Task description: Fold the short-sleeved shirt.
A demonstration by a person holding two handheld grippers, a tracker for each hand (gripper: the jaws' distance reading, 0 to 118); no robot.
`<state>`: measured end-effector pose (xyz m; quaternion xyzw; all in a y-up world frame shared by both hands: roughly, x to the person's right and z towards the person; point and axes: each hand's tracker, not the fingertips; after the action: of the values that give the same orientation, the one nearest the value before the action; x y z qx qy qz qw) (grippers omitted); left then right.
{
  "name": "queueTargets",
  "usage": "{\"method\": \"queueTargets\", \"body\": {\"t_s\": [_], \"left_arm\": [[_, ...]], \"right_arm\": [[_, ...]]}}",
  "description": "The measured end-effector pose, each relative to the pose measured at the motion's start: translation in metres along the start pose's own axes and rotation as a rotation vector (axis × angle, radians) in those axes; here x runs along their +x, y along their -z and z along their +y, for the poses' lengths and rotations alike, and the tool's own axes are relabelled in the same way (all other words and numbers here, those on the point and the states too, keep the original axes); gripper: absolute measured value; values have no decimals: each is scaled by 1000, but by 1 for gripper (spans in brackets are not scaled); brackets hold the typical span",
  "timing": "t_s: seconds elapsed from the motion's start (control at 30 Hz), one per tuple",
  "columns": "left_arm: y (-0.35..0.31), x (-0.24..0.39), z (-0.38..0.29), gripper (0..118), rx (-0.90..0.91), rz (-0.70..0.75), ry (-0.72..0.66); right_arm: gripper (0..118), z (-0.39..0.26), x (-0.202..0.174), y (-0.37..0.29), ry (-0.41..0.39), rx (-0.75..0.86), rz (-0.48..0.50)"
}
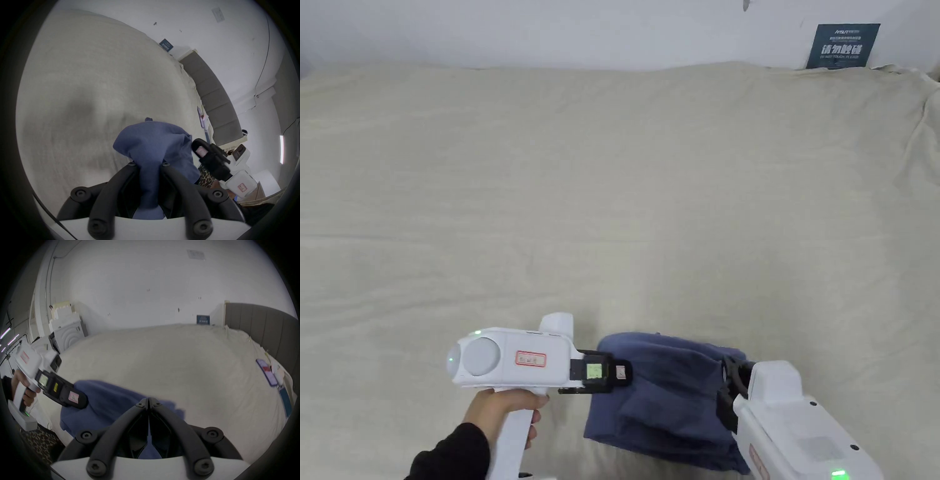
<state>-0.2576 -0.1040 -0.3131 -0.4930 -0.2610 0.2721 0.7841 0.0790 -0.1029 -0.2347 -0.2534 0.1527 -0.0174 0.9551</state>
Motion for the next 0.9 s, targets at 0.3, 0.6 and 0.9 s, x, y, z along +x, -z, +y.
{"method": "queueTargets", "body": {"t_s": [0.3, 0.6, 0.9], "left_arm": [[-89, -60, 31, 14, 29, 100, -24], [-199, -129, 67, 14, 21, 307, -13], [-289, -178, 88, 14, 32, 519, -52]], "right_arm": [[0, 67, -2, -30, -46, 170, -21], [0, 92, -13, -36, -67, 230, -53], [0, 94, -26, -18, -89, 206, -74]]}}
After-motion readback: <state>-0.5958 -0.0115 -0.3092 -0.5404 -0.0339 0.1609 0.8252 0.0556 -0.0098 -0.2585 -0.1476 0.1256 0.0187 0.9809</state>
